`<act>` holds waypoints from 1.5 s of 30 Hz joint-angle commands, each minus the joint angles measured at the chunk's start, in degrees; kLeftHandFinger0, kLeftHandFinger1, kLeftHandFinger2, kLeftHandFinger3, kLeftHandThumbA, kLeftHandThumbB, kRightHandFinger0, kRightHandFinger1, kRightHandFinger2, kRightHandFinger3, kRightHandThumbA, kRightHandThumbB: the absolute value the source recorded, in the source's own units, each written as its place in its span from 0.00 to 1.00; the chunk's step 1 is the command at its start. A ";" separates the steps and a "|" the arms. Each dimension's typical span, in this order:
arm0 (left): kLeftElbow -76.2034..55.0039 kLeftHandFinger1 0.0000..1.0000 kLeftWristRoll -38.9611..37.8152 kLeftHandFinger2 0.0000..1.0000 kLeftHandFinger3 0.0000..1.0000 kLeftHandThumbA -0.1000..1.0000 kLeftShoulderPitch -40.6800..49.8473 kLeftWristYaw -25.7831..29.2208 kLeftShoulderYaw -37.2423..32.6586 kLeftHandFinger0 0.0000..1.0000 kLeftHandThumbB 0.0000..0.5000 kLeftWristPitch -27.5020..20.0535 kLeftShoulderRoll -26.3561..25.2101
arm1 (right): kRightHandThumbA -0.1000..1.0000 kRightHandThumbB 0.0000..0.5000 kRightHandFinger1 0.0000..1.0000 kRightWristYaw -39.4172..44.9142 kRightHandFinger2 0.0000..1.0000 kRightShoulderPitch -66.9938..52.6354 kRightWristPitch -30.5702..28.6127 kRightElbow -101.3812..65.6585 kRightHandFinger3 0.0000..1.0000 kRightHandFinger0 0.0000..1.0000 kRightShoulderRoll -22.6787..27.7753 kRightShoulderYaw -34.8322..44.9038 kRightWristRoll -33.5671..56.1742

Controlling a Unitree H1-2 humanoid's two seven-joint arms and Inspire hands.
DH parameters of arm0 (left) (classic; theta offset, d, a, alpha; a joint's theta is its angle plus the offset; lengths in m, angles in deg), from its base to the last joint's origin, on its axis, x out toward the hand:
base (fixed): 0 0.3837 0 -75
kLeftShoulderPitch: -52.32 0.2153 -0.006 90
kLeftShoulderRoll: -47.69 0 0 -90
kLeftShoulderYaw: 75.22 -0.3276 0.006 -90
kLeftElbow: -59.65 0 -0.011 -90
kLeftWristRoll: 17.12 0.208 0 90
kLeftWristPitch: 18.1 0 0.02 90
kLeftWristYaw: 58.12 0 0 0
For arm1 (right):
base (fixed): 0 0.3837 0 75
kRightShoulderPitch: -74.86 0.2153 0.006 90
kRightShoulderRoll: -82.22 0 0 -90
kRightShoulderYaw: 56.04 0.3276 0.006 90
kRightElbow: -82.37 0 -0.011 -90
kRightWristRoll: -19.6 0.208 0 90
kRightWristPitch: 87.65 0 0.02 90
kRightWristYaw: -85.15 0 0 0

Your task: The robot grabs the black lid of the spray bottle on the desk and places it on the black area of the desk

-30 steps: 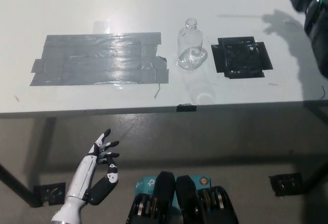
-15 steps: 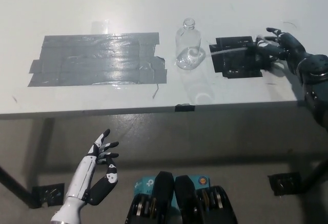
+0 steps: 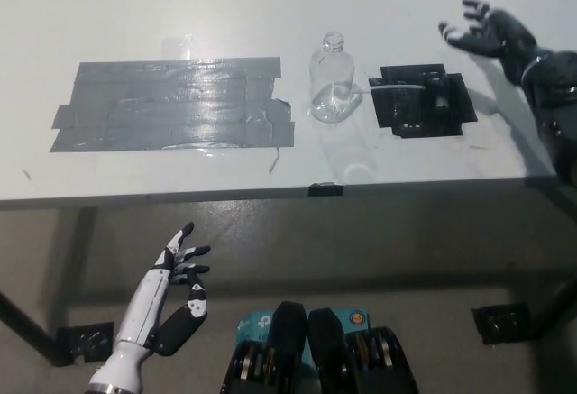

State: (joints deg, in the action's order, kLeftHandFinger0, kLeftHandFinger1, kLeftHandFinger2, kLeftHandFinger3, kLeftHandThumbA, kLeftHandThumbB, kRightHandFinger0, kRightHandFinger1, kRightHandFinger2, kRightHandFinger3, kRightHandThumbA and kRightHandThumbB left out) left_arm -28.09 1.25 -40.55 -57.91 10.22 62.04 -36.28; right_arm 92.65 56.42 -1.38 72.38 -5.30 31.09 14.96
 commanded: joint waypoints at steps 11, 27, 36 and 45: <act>0.69 0.73 -1.55 0.88 1.00 0.15 -6.85 0.30 1.28 0.62 0.15 -0.89 -0.92 | 0.68 0.93 1.00 3.53 1.00 -1.55 -2.00 -39.42 1.00 1.00 4.34 6.11 7.32; 4.72 1.00 -2.41 1.00 1.00 0.85 -13.92 -0.86 1.18 1.00 0.15 -0.71 -1.63 | 0.90 0.89 1.00 6.48 1.00 -39.29 9.28 -100.94 1.00 1.00 5.07 3.72 16.82; 4.84 1.00 -1.78 1.00 1.00 0.95 -12.50 -1.58 0.73 1.00 0.16 0.51 -2.15 | 0.92 0.76 1.00 6.68 1.00 -51.16 5.96 -101.39 1.00 1.00 0.47 0.00 16.56; 4.49 1.00 -1.87 1.00 1.00 0.94 -10.74 -1.98 0.33 1.00 0.14 0.32 -2.42 | 0.89 0.77 1.00 7.51 1.00 -55.17 5.02 -97.27 1.00 1.00 -2.62 -1.33 16.31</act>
State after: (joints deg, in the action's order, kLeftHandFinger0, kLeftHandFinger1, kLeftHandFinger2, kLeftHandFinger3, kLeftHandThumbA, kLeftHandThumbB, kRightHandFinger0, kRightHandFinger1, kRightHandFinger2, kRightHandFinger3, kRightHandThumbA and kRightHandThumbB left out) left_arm -21.97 0.98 -49.43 -57.98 10.33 62.78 -36.47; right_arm 95.60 2.57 3.34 -12.82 -6.56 31.14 22.43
